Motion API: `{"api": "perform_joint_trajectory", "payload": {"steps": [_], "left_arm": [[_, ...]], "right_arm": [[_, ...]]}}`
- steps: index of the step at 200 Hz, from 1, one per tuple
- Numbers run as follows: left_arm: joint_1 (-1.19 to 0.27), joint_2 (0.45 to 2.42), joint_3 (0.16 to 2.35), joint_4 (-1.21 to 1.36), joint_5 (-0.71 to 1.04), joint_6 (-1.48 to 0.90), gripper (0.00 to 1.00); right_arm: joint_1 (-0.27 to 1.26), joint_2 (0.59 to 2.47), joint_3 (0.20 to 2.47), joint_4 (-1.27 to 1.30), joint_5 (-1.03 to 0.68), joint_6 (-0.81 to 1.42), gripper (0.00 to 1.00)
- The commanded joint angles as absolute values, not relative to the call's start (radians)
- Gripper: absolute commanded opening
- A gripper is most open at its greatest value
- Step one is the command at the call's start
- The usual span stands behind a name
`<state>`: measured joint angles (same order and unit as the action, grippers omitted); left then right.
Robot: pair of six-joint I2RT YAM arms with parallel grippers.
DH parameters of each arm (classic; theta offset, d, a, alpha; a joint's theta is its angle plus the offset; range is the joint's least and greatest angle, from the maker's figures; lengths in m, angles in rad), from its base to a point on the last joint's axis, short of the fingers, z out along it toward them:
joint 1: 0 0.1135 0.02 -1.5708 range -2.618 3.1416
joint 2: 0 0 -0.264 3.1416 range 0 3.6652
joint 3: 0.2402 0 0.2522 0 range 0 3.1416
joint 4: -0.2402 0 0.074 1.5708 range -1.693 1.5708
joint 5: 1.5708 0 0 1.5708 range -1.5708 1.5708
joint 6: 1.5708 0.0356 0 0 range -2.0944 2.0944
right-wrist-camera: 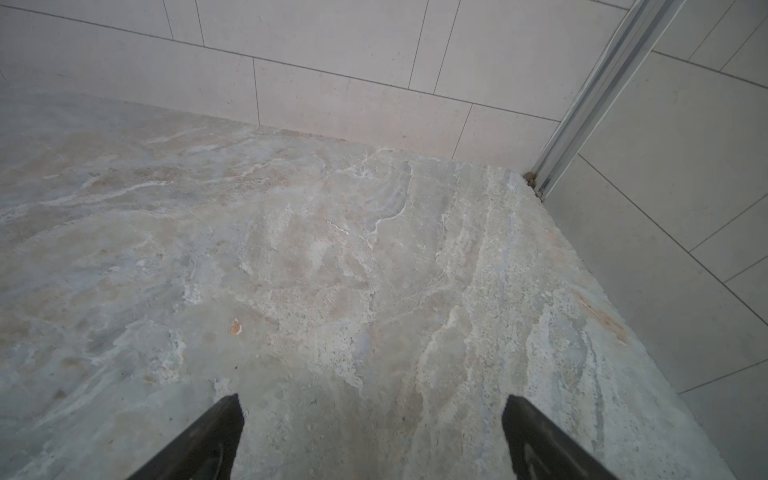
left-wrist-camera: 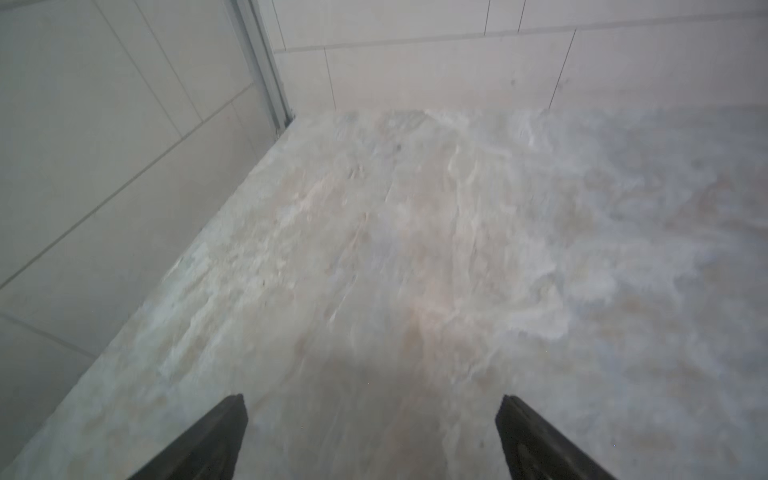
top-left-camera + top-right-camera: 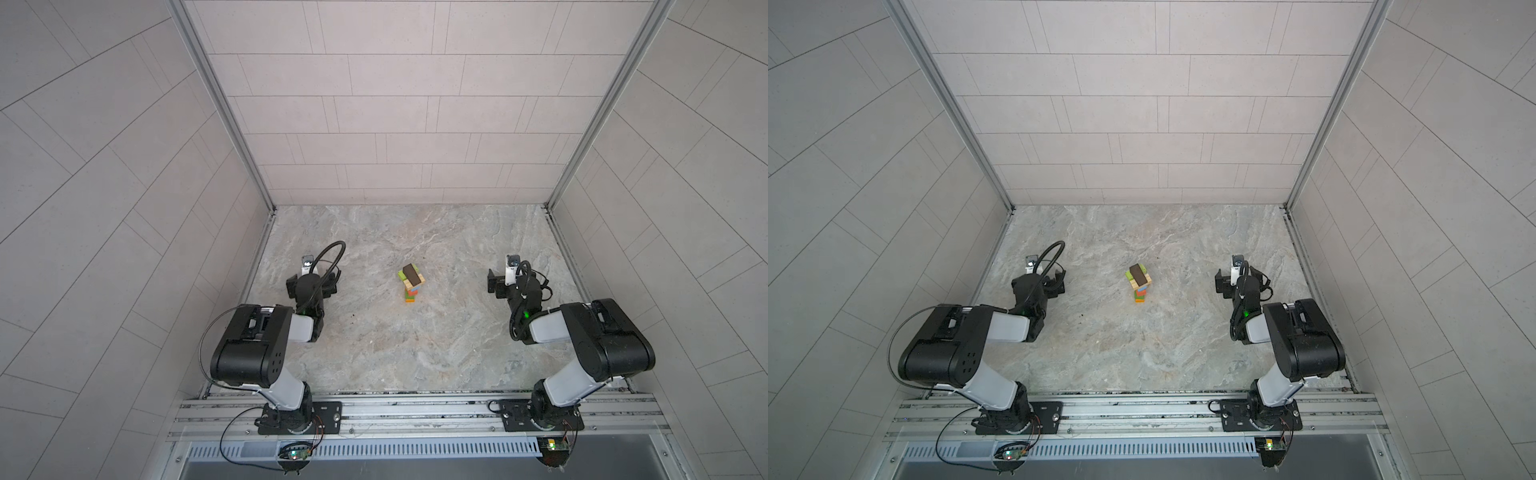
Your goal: Build the wood block tower
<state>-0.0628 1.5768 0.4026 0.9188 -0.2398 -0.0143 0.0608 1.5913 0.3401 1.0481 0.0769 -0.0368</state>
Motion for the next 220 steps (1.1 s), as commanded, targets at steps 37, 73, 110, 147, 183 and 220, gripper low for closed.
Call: {"api": "perform_joint_trajectory", "payload": {"steps": [37, 73, 110, 147, 183, 220], "left_arm": [[-0.056, 1.501, 0.158, 1.22, -0.061, 0.045, 1.0], [-0.056, 1.571, 0.344, 0.998, -0.079, 0.046, 1.0], [-0.045, 1.587, 0.394, 0.926, -0.157, -0.003, 1.0], [-0.046, 1.526, 0.255, 1.08, -0.118, 0.012, 1.0], [-0.047, 1.598, 0.285, 1.138, -0.144, 0.009, 1.0], [-0.041, 1.589, 0.391, 0.943, -0.123, 0.001, 1.0]], "right_arm": [[0.066, 1.598, 0.22, 1.257, 0.045, -0.051, 0.99], [0.071, 1.583, 0.284, 1.136, 0.064, -0.059, 0.99], [0.054, 1.576, 0.361, 0.969, 0.091, -0.019, 0.99], [0.057, 1.584, 0.252, 1.179, 0.037, -0.045, 0.99], [0.066, 1.591, 0.244, 1.216, 0.017, -0.065, 0.99], [0.057, 1.583, 0.349, 1.003, 0.069, -0.032, 0.99]]}}
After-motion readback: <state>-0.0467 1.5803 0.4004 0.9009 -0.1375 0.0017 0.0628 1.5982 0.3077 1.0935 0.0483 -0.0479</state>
